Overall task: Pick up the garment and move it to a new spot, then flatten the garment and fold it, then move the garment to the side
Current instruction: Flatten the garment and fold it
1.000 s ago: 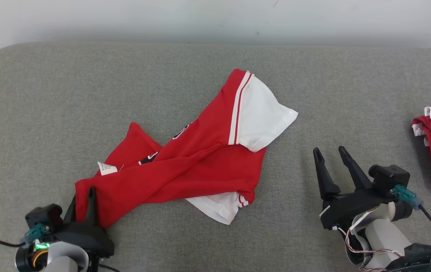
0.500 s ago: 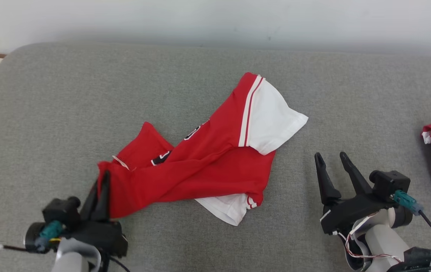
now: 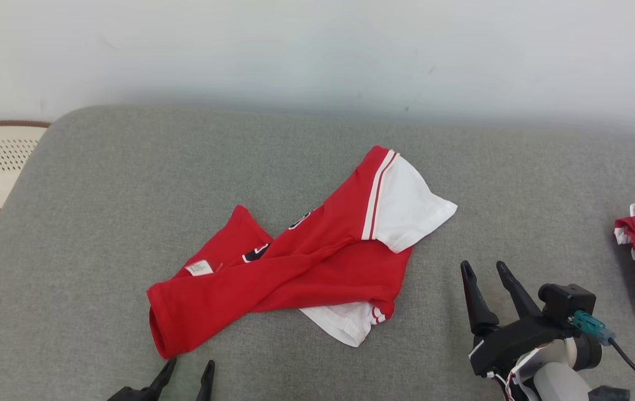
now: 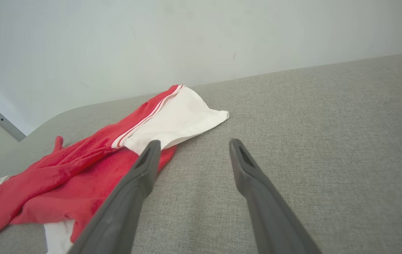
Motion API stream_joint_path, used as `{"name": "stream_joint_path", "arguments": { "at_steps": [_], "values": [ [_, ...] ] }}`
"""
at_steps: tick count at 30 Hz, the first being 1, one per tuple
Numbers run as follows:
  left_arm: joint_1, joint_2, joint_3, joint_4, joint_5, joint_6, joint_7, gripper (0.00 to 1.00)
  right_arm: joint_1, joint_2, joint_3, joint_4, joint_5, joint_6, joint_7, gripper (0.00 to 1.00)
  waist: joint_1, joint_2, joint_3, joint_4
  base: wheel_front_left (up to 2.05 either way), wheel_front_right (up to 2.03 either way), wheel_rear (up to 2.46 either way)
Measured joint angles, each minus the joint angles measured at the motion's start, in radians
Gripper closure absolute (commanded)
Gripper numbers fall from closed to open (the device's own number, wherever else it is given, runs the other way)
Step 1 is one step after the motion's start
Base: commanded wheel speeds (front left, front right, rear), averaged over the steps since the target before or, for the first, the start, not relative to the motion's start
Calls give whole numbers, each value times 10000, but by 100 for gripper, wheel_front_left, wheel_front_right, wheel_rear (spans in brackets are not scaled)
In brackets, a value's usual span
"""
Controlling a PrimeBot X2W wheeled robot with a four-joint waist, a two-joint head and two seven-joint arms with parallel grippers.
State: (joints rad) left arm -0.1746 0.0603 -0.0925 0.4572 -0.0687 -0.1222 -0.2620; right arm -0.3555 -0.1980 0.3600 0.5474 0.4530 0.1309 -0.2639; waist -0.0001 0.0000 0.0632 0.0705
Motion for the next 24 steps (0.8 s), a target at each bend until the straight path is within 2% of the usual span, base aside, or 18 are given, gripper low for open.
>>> {"name": "stream_joint_path", "arguments": {
  "at_steps": [7,13,24],
  "values": [
    [-4,-6,349,-71,-98,-10,0,0,166,-132,-23,2,40,0,0,0,-1,0,-277,46,0,0,0],
    [-831,2,928,98,-171,-17,0,0,81,-136,90,-88,35,0,-2,0,0,0,-98,-89,0,0,0],
    [-2318,151,1814,1622,-182,171,0,0,-249,-224,121,-128,36,0,0,0,2,1,450,-541,0,0,0]
  ]
}}
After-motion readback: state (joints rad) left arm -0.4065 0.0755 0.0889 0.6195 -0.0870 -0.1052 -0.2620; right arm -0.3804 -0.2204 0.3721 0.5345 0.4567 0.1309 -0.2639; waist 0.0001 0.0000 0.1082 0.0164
